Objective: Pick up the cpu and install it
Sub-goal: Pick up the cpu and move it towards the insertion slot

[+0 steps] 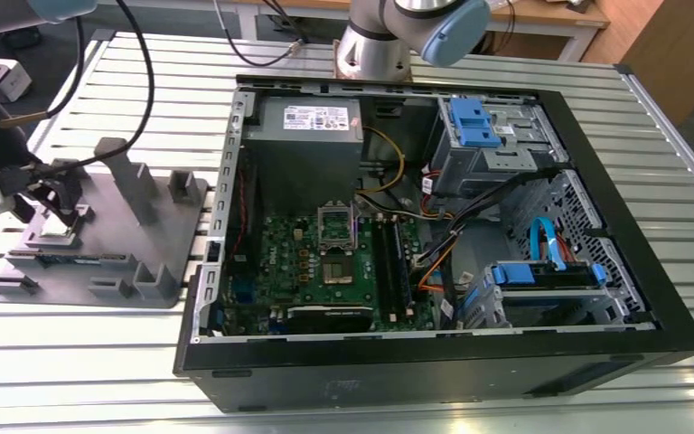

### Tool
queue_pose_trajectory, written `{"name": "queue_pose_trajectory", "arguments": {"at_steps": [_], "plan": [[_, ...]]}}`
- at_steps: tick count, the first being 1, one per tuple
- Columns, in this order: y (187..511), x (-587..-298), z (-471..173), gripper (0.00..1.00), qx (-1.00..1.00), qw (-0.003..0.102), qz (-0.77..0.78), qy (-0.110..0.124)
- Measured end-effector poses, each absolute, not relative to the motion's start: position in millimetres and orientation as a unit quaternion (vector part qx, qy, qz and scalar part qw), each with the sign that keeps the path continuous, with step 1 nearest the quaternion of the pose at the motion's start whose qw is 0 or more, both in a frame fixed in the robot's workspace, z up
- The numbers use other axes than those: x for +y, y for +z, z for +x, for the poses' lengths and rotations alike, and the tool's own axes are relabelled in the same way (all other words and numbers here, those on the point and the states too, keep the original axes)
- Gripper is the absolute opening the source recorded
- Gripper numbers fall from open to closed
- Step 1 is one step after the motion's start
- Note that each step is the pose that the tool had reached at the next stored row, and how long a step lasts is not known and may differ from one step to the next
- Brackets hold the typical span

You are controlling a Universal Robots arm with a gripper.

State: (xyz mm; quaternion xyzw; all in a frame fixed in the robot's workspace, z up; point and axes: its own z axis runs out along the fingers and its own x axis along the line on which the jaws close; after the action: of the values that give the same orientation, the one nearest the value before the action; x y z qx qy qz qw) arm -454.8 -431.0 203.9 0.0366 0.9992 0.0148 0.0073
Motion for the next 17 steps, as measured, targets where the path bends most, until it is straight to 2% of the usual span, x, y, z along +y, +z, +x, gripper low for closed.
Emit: {"name": "queue_pose_trajectory", "arguments": {"at_steps": [17], "plan": [[191, -431, -454, 0.59, 0.999, 0.007, 0.037, 0.015]]}}
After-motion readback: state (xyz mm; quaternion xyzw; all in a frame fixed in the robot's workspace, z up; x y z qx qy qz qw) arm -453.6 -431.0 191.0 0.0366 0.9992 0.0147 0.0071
